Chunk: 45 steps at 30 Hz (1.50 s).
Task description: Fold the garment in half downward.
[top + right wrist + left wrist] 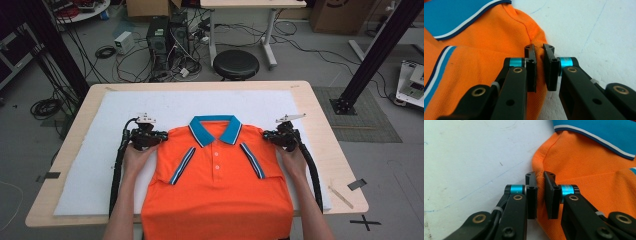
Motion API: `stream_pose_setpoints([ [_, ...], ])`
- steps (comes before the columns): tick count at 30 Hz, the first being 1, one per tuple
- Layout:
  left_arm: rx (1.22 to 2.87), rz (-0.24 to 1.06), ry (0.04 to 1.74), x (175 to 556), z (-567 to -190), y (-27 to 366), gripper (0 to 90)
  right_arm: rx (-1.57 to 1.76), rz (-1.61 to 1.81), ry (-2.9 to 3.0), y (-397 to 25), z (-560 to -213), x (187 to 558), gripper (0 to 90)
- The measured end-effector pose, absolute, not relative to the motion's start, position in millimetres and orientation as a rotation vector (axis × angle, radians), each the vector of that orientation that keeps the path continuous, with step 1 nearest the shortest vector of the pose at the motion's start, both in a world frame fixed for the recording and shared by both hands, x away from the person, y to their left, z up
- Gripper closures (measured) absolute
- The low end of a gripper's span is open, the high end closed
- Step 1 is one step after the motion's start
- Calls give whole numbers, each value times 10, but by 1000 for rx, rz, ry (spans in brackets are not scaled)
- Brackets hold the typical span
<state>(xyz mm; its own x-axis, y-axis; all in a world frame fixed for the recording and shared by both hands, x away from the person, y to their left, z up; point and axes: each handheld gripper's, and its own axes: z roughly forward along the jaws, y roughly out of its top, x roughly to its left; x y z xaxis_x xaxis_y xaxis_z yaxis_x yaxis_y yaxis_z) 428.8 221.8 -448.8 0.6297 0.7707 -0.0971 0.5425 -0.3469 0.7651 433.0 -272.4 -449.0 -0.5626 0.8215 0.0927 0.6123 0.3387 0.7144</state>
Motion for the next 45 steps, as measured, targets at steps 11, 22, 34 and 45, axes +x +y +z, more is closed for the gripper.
stream_pose_setpoints([
  [11, 2049, 373, 1029, 4291, -4474, 2203, 816, 1326, 1057, 2292, -2761, -4481, 4339, 848],
  [22, 1996, 359, 1094, 4307, -4431, 2222, 820, 1311, 1032, 2273, -2745, -4316, 4388, 849],
  [34, 2024, 350, 1105, 4611, -4293, 2113, 820, 1394, 1021, 2257, -2817, -4273, 4605, 849],
  [45, 1995, 325, 1162, 4857, -4122, 2096, 820, 1464, 1012, 2220, -2899, -4157, 4906, 874],
])
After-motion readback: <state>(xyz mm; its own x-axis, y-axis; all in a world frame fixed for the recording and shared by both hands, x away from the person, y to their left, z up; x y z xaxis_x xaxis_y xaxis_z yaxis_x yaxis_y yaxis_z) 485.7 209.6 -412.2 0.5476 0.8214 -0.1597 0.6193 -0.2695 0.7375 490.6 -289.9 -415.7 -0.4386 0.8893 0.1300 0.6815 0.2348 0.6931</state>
